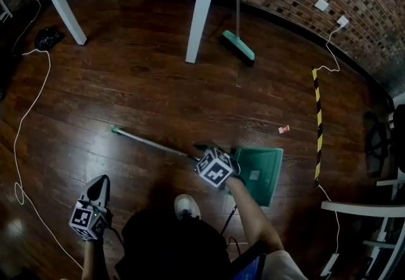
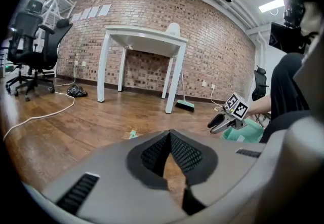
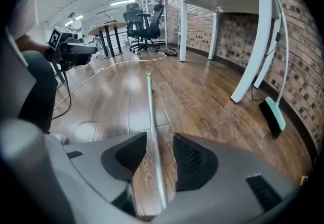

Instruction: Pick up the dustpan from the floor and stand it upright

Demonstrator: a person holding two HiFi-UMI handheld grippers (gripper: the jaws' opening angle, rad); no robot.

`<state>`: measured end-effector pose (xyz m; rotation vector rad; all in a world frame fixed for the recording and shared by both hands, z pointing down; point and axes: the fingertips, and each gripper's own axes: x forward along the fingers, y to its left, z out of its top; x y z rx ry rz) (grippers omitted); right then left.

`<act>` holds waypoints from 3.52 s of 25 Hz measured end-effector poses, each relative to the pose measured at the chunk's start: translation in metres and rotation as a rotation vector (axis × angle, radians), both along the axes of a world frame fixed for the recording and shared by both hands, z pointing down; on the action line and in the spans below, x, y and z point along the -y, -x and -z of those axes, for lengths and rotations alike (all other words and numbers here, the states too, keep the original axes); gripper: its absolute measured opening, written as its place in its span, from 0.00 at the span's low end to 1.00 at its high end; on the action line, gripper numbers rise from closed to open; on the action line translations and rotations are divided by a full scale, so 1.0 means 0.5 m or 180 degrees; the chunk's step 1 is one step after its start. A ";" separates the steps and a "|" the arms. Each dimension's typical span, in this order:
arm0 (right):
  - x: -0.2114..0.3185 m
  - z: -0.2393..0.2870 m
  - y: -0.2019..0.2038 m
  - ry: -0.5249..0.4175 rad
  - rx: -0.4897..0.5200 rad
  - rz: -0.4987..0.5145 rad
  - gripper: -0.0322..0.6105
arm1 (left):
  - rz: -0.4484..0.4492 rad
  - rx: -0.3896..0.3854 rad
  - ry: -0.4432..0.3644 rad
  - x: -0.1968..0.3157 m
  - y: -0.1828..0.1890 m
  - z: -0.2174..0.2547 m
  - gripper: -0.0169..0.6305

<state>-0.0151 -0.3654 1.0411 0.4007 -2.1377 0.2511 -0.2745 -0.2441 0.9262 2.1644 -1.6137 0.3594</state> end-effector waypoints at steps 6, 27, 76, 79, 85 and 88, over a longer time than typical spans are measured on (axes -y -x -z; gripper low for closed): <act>-0.008 -0.104 0.041 0.0148 -0.0119 0.0129 0.32 | -0.0112 0.0059 -0.0051 0.009 0.009 -0.044 0.04; -0.018 -0.250 0.114 0.0170 -0.0786 0.0626 0.23 | -0.0396 0.0205 -0.0374 0.058 -0.028 0.035 0.04; 0.132 0.338 -0.172 -0.1547 0.0915 -0.1527 0.17 | -0.1084 0.0285 -0.1196 0.153 -0.199 0.266 0.04; 0.141 0.351 -0.193 -0.1596 0.1114 -0.1681 0.17 | -0.1028 0.0296 -0.1220 0.152 -0.198 0.274 0.04; 0.119 0.375 -0.223 -0.1730 0.1341 -0.1875 0.17 | -0.1058 0.0247 -0.1253 0.154 -0.212 0.285 0.04; 0.099 0.384 -0.237 -0.1787 0.1427 -0.1947 0.17 | -0.1095 0.0187 -0.1244 0.161 -0.230 0.289 0.04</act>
